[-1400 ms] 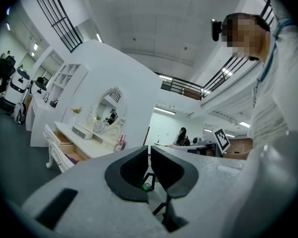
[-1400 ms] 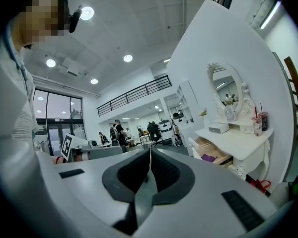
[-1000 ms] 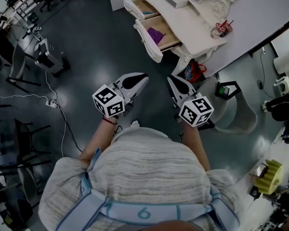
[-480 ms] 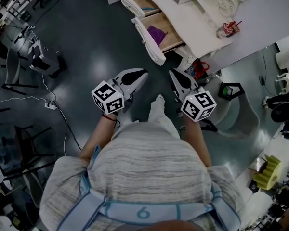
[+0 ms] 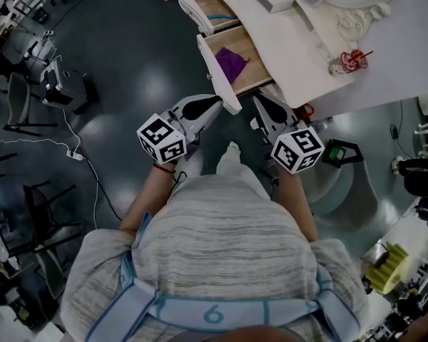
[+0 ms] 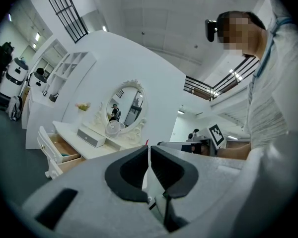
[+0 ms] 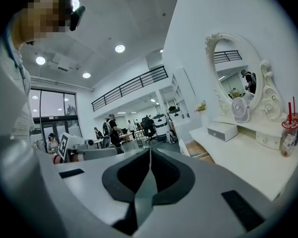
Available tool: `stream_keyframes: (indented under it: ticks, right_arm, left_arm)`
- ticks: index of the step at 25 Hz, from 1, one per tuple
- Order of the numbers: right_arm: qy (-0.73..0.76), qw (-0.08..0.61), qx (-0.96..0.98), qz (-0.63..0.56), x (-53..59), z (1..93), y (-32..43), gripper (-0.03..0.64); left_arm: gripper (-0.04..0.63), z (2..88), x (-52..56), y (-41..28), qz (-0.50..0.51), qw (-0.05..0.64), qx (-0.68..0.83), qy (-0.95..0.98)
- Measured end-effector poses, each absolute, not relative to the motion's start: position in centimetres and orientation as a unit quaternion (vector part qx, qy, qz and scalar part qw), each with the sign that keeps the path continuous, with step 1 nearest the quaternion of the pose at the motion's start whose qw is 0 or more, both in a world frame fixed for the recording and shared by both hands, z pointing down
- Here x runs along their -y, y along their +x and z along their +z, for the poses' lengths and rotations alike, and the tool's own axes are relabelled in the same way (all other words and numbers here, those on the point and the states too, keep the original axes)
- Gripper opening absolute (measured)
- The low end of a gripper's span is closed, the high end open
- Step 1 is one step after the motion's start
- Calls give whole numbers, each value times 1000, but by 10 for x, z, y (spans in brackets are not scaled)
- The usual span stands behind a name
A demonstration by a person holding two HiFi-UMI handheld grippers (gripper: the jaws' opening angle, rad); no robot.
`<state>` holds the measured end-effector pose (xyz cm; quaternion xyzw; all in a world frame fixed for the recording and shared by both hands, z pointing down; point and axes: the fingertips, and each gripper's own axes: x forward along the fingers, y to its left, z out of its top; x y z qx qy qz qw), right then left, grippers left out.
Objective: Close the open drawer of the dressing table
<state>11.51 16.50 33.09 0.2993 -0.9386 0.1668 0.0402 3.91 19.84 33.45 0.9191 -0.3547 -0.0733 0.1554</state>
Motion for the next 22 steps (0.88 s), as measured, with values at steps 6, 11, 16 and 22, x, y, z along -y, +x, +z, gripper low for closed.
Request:
stream_keyframes:
  ticks: [6, 11, 16, 22]
  right_arm:
    - [285, 51, 941, 174, -109, 336, 134, 12]
    - [267, 60, 946, 172, -79, 342, 144, 12]
    - [257, 63, 948, 174, -58, 349, 148, 12]
    - [253, 75, 949, 169, -45, 360, 140, 12]
  left_arm:
    - [28, 336, -141, 60, -61, 150, 361, 918]
    - [26, 339, -108, 72, -56, 140, 370, 917]
    - [28, 351, -89, 72, -39, 141, 381, 913]
    - [28, 373, -76, 56, -4, 140, 391, 910]
